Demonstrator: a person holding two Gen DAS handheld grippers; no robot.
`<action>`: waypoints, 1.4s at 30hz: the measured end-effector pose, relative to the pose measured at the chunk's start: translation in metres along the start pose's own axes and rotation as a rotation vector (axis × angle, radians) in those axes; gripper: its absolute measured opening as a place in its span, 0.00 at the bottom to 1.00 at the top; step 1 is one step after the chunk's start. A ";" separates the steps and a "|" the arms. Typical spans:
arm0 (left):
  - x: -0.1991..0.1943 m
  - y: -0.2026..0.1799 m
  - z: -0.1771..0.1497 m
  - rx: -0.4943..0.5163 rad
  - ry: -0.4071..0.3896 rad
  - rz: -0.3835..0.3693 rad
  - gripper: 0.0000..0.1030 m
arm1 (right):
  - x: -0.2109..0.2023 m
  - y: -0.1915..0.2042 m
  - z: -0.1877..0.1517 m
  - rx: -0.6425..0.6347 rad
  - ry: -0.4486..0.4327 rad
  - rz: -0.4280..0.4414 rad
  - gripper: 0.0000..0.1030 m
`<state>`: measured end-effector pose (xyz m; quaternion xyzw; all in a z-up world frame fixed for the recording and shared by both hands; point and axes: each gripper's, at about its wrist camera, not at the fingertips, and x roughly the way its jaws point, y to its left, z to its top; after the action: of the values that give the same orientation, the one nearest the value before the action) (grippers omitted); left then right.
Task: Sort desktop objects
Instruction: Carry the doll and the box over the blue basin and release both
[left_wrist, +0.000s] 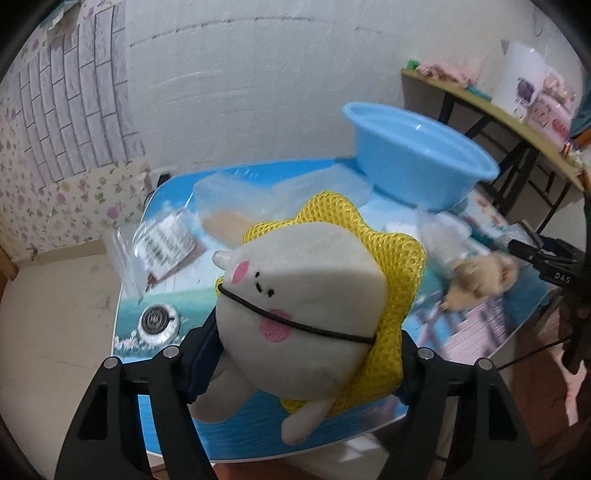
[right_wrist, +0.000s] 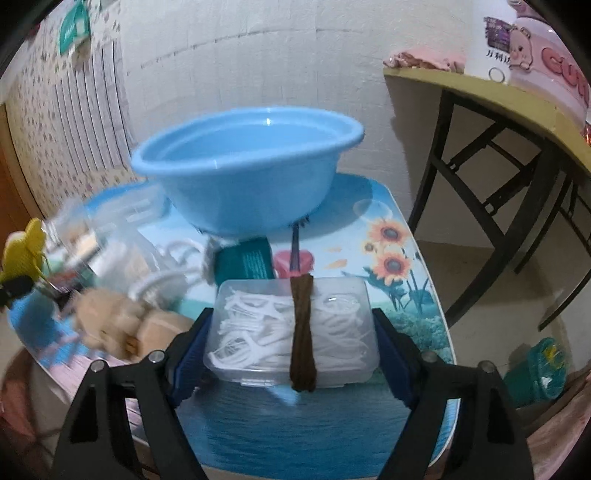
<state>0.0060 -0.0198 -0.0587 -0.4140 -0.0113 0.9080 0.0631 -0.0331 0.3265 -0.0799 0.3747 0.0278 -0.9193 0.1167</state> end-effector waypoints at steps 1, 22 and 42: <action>-0.003 -0.002 0.003 0.005 -0.011 -0.004 0.71 | -0.003 0.001 0.003 0.001 -0.010 0.002 0.79; -0.009 -0.088 0.113 0.170 -0.111 -0.146 0.73 | -0.036 0.012 0.077 -0.018 -0.180 0.114 0.79; 0.060 -0.129 0.155 0.252 -0.042 -0.166 0.89 | 0.018 0.012 0.092 -0.033 -0.114 0.142 0.79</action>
<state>-0.1359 0.1203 0.0075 -0.3816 0.0673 0.9022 0.1894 -0.1061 0.2985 -0.0259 0.3209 0.0098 -0.9280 0.1892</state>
